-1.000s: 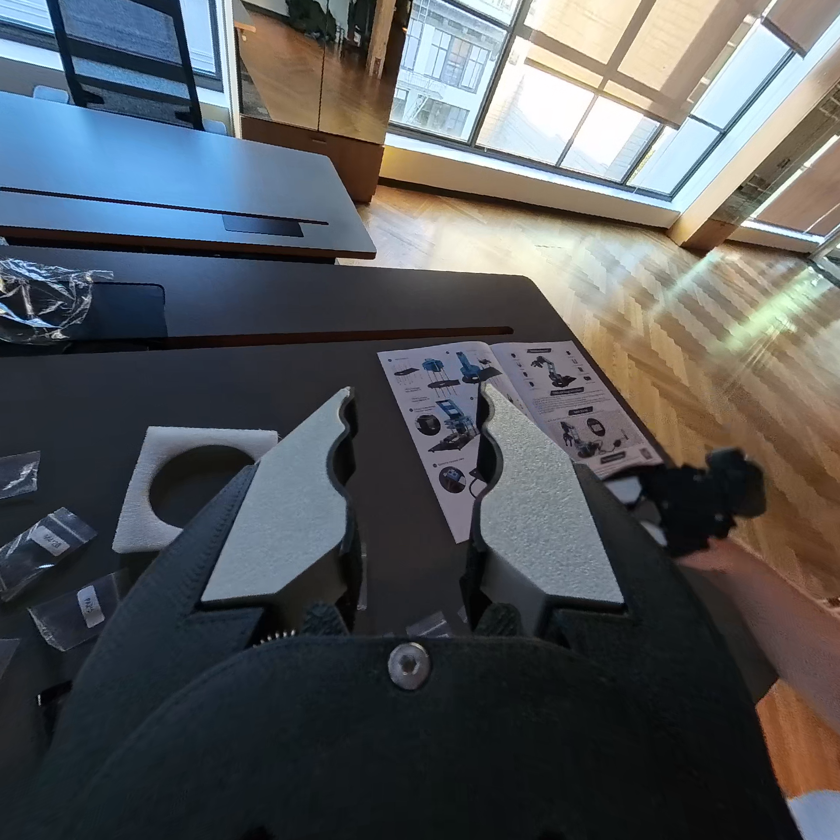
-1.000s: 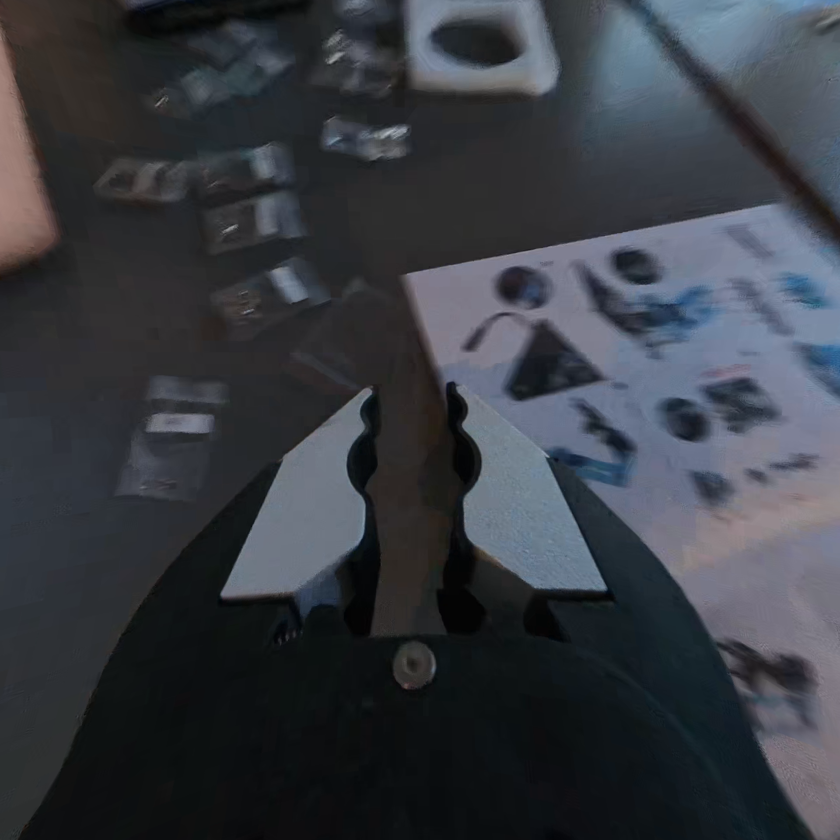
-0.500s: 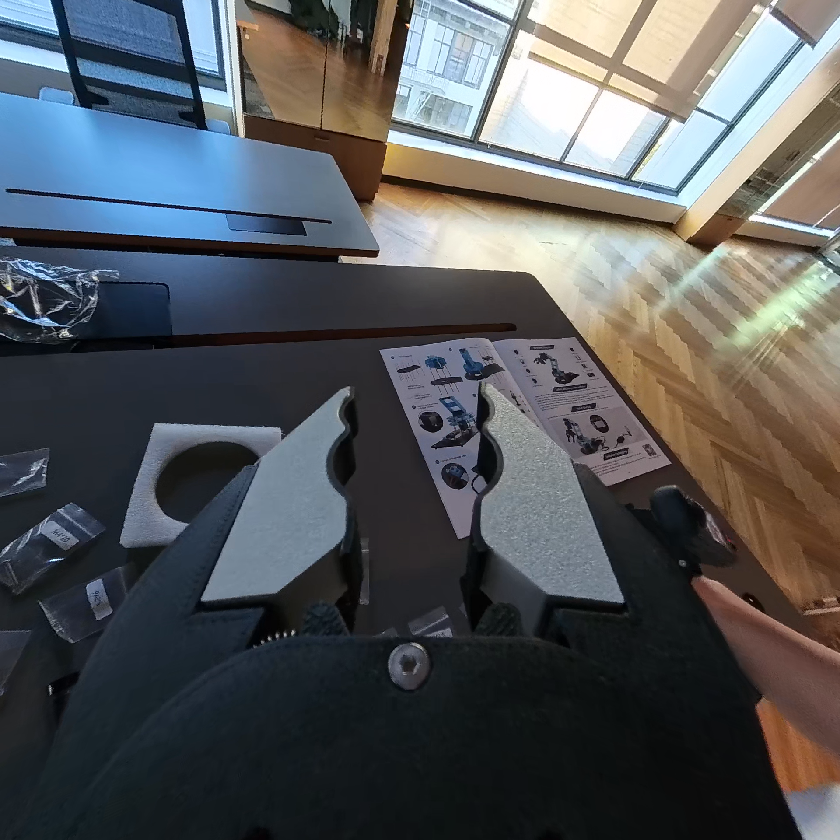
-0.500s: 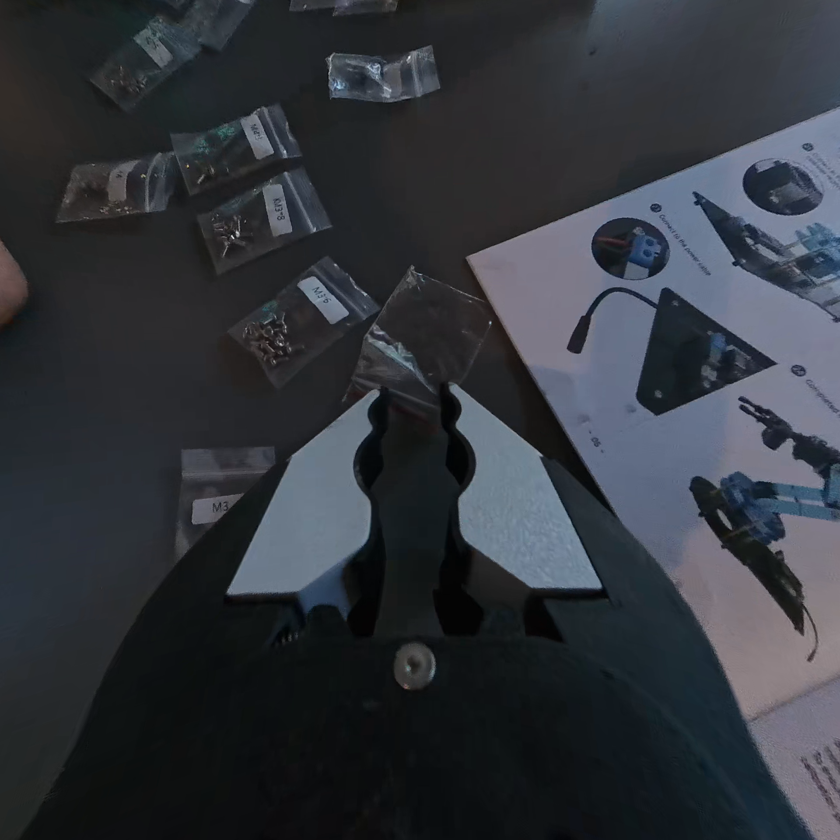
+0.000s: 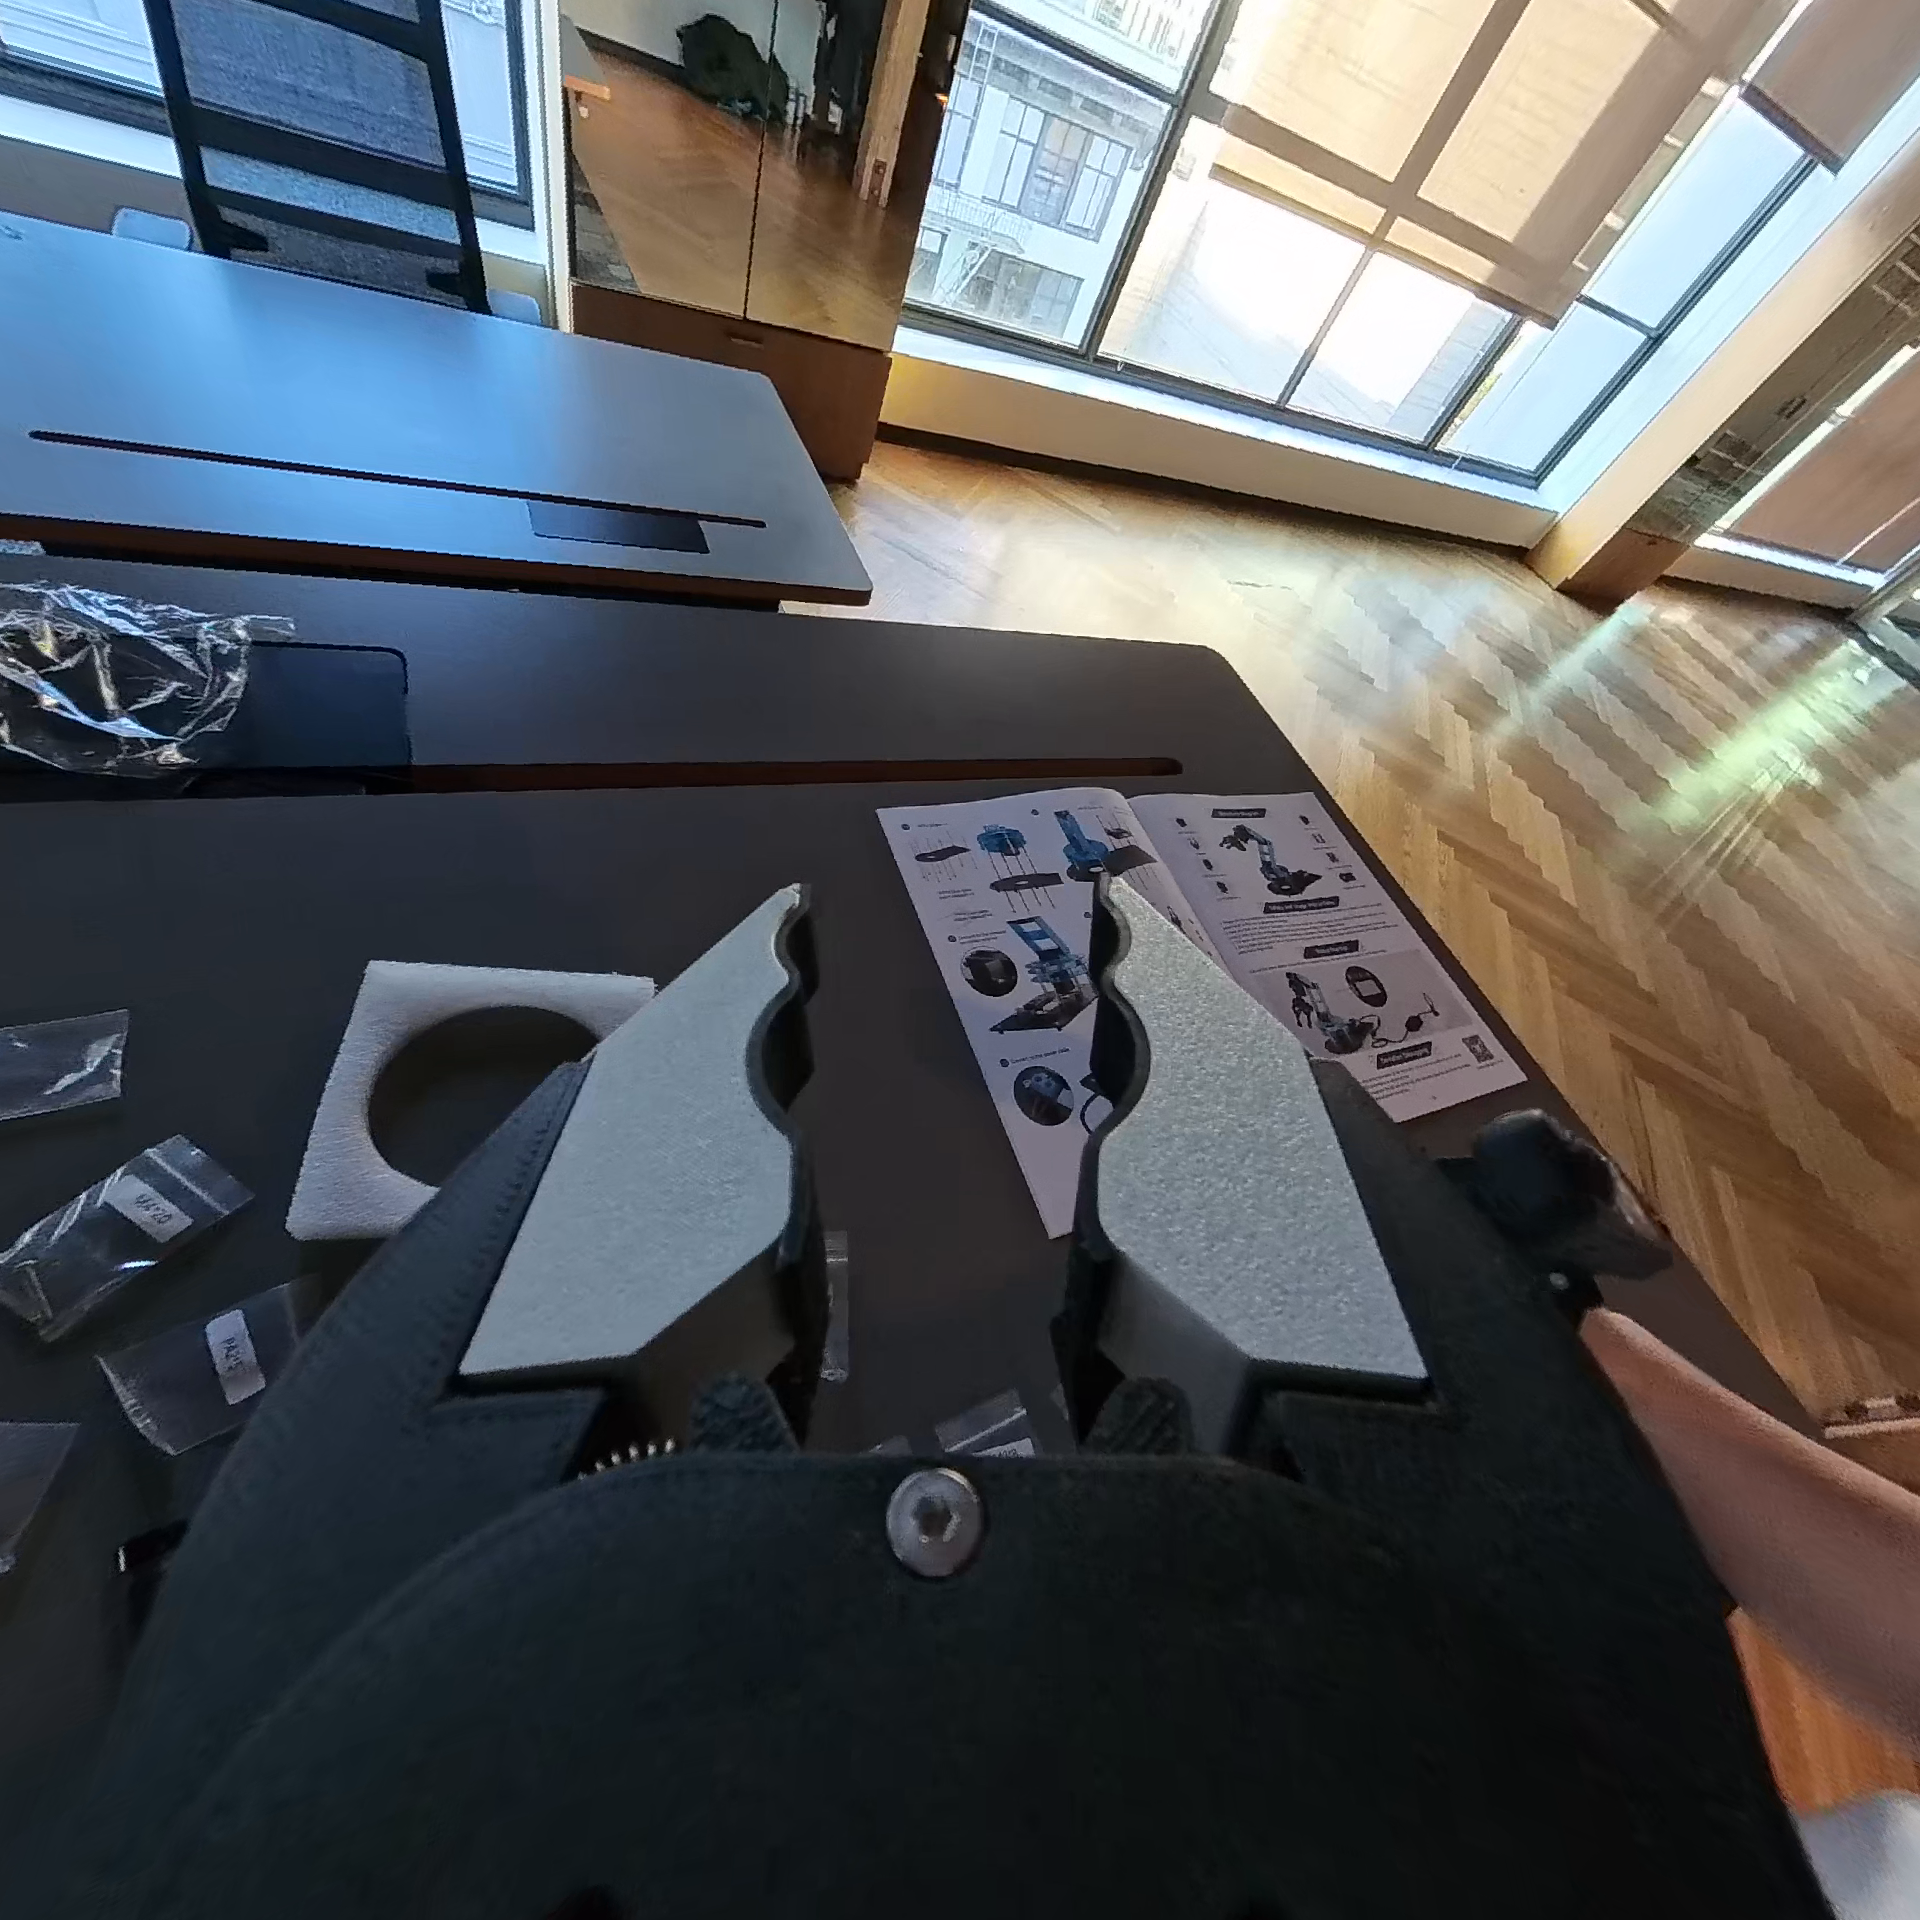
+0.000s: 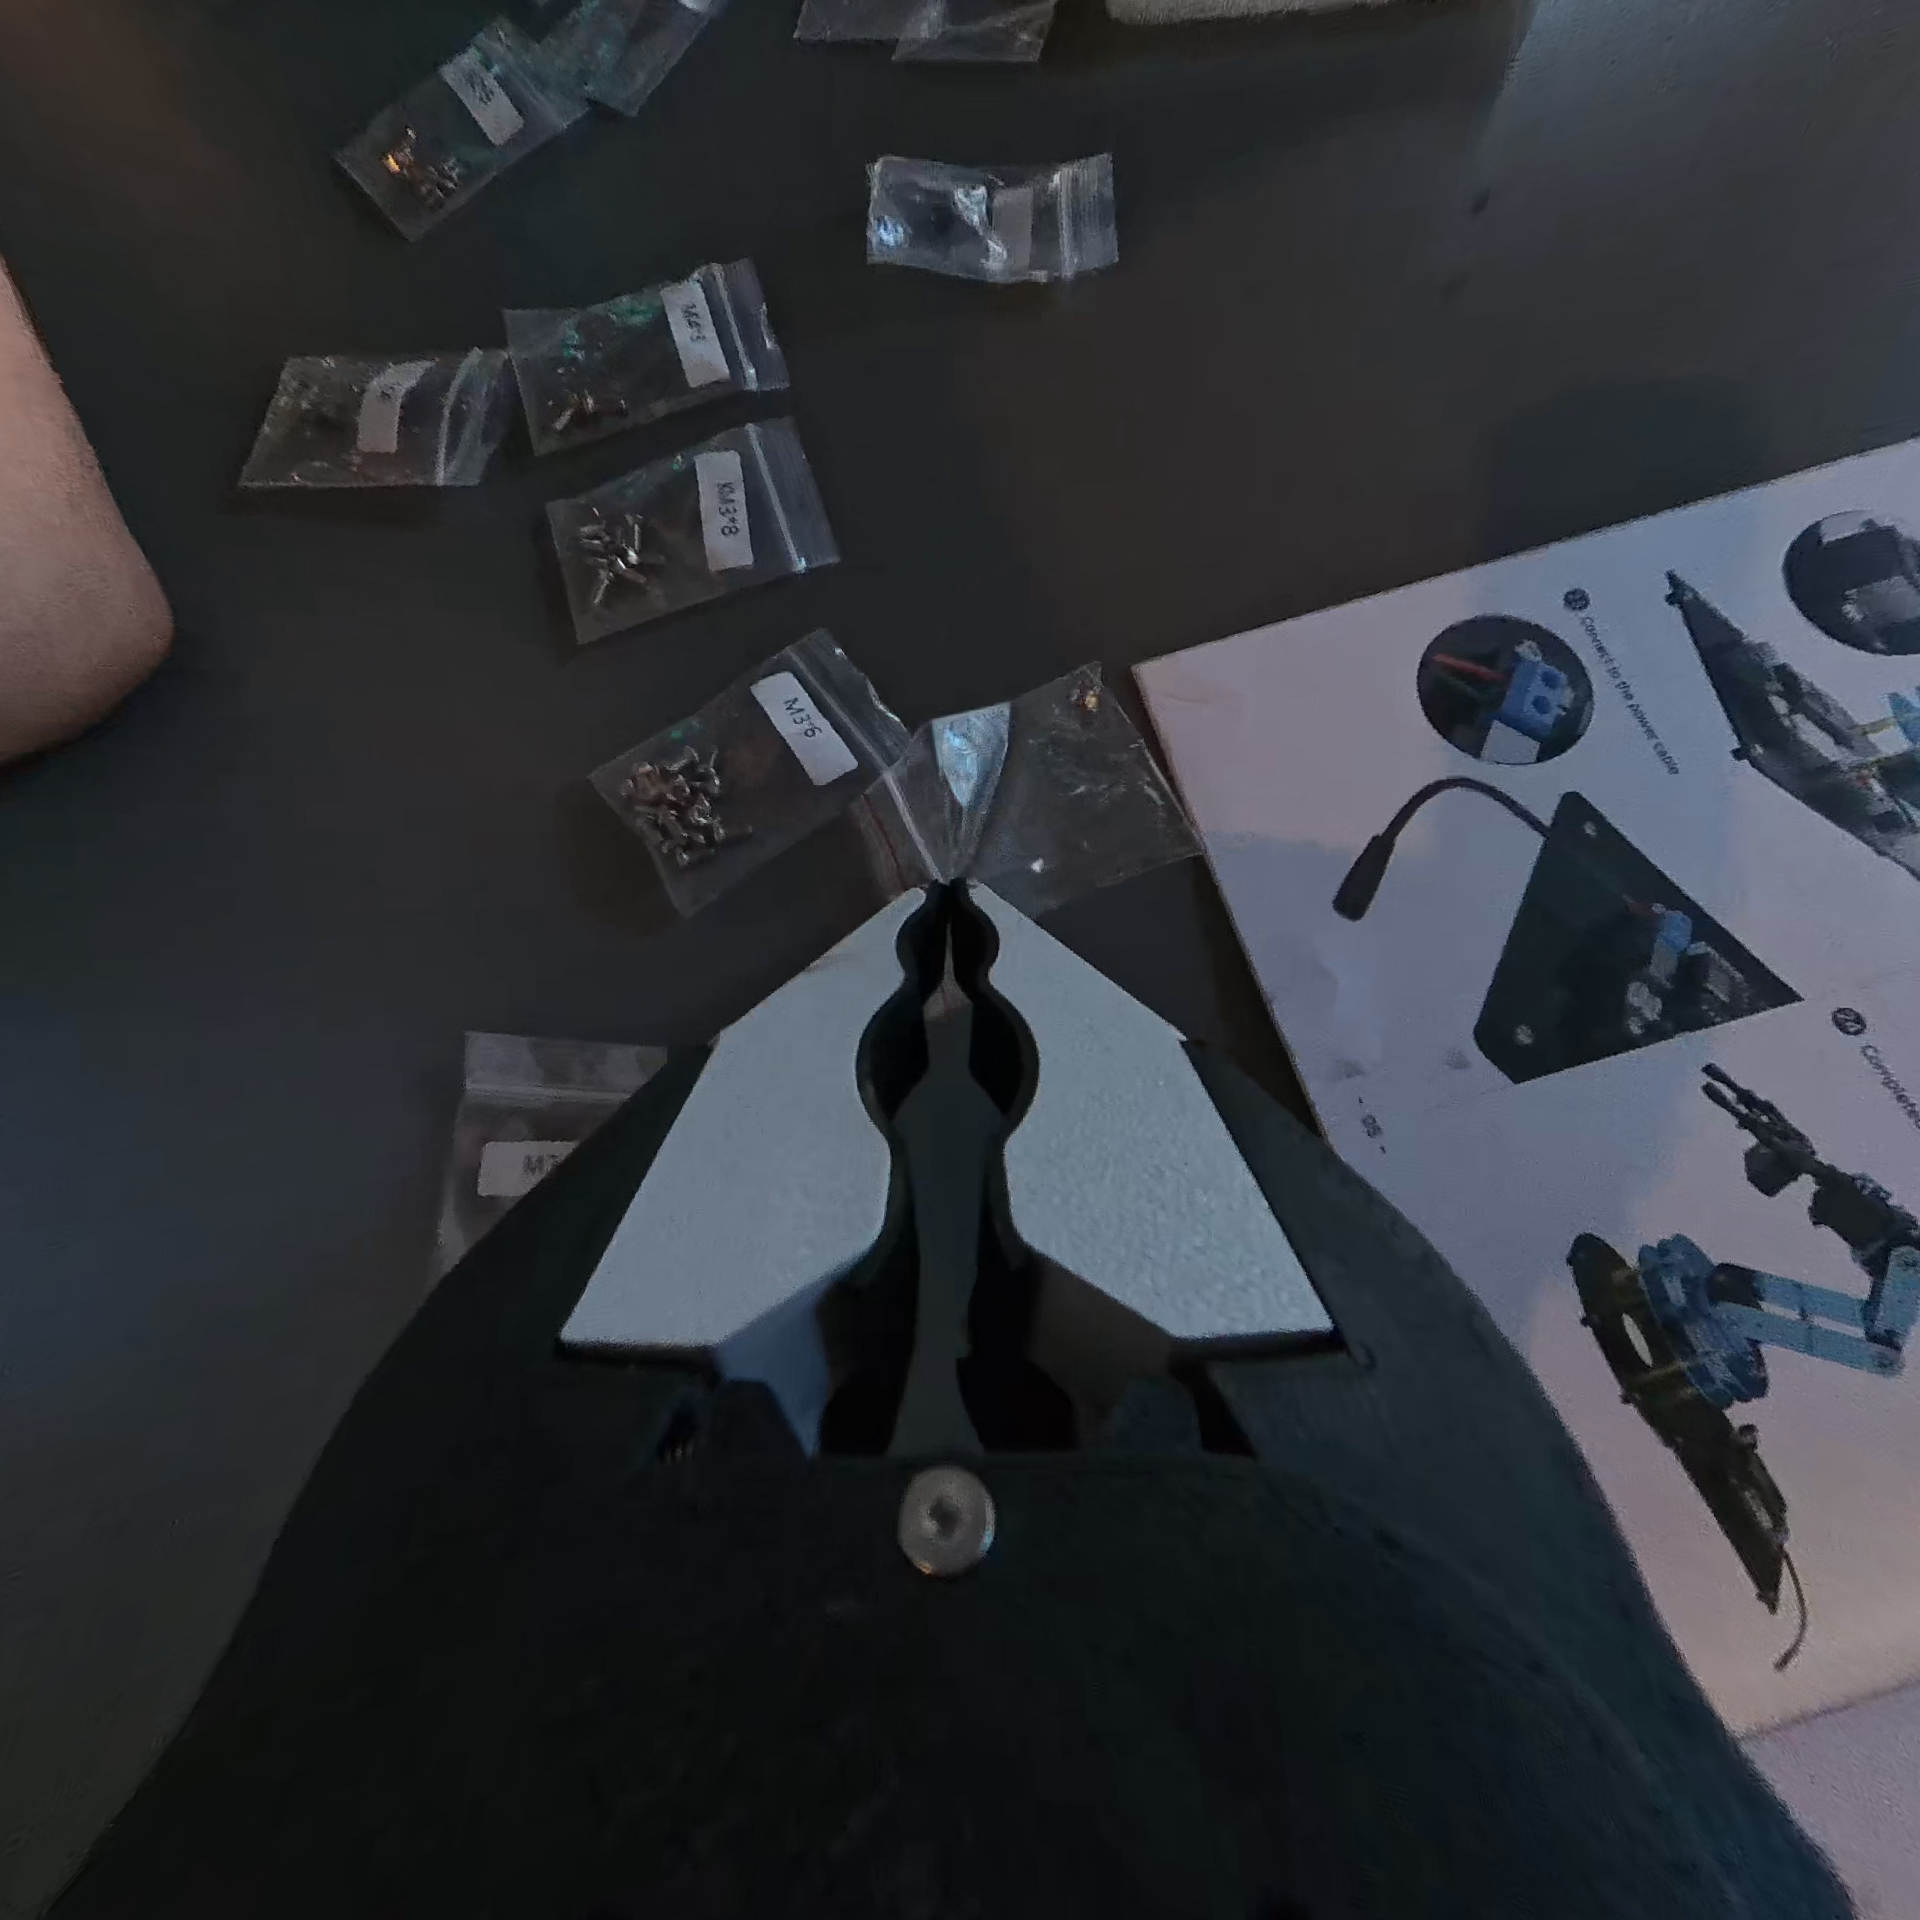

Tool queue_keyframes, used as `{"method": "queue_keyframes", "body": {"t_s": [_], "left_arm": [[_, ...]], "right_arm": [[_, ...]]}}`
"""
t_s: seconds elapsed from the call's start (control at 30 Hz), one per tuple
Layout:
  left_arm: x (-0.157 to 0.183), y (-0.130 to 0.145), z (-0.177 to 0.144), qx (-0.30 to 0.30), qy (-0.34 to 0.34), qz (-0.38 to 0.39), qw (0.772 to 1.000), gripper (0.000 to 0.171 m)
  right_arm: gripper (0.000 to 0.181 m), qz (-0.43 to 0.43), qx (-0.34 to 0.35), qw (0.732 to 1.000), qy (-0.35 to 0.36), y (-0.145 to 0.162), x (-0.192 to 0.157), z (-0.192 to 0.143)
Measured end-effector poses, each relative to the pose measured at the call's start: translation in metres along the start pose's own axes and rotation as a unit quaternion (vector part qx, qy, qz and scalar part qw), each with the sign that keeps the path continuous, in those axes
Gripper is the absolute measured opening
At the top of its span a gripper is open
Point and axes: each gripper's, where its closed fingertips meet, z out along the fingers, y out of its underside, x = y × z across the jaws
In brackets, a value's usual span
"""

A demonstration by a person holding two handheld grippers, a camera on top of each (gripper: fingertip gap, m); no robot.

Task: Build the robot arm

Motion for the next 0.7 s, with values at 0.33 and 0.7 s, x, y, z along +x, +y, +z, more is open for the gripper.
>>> {"method": "queue_keyframes", "body": {"t_s": [0.33, 0.7], "left_arm": [[0.001, 0.001, 0.0, -0.003, -0.007, 0.004, 1.0, 0.051], [-0.017, 0.003, -0.008, 0.002, -0.022, -0.014, 1.0, 0.051]], "right_arm": [[0.0, -0.052, -0.002, 0.998, -0.021, -0.077, 0.05, 0.059], [0.016, -0.032, 0.025, 0.999, -0.032, -0.089, 0.063, 0.062]]}}
